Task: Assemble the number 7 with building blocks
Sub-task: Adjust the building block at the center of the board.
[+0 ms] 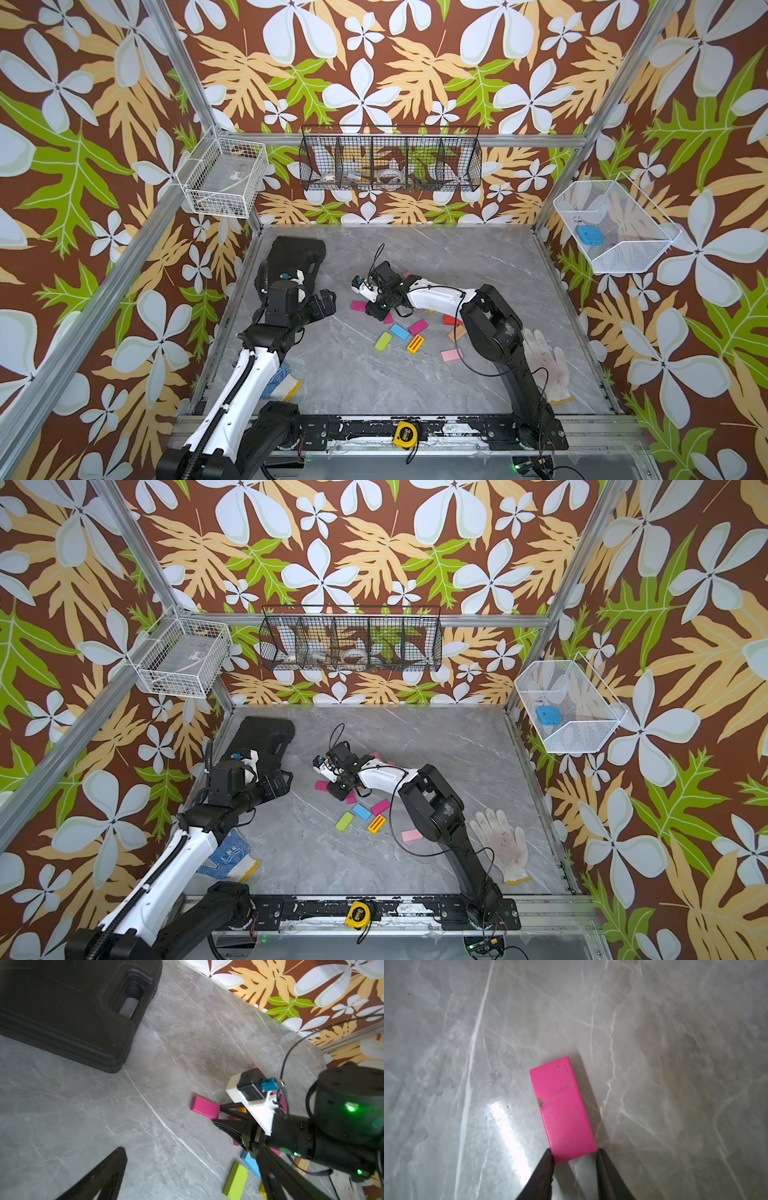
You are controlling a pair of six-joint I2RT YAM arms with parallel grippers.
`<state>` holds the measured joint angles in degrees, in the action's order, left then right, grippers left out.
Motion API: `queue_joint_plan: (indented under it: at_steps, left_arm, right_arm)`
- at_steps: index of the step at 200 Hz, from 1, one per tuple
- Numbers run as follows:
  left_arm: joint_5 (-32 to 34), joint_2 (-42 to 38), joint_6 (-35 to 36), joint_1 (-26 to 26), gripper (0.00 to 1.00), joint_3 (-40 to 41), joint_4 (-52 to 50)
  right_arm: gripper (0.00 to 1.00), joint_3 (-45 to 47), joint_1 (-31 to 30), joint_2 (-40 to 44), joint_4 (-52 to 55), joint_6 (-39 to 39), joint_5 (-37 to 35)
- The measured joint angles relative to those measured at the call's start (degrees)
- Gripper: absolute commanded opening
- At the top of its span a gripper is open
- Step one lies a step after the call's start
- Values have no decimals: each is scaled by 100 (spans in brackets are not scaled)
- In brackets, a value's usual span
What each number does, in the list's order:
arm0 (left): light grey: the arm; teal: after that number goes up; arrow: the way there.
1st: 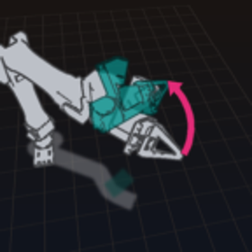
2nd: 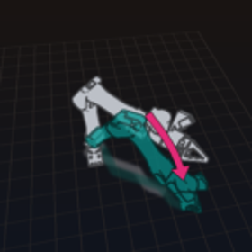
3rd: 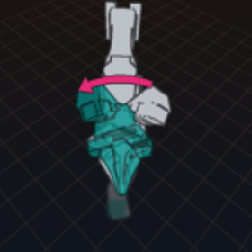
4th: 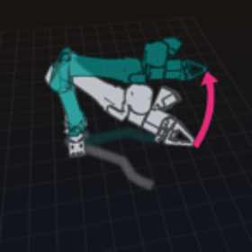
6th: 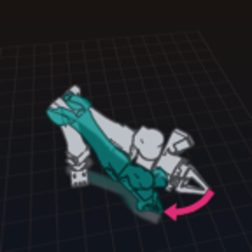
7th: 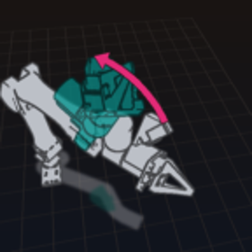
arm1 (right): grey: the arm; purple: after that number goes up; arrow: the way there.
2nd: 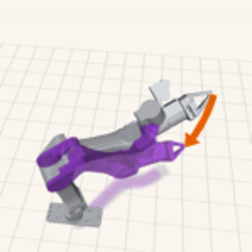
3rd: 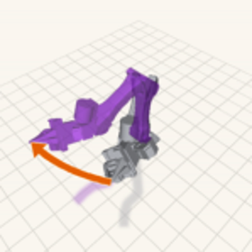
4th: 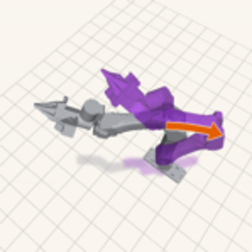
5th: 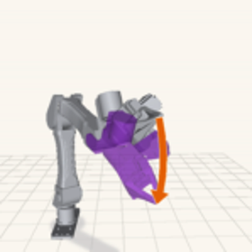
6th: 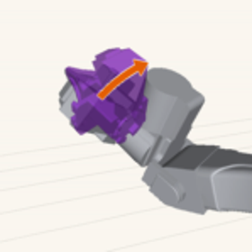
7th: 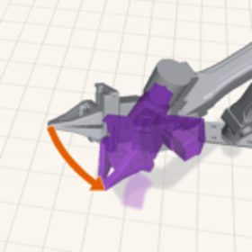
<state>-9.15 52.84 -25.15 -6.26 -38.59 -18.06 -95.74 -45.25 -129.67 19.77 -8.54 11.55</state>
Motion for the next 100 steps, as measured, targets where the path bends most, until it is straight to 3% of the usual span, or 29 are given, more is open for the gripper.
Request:
queue_joint_plan:
  at_steps: [100]
  left_arm:
    - [437,-1064,149,0,100,127,-275]
  right_arm:
    - [35,-1294,-192,-798,291,-356,133]
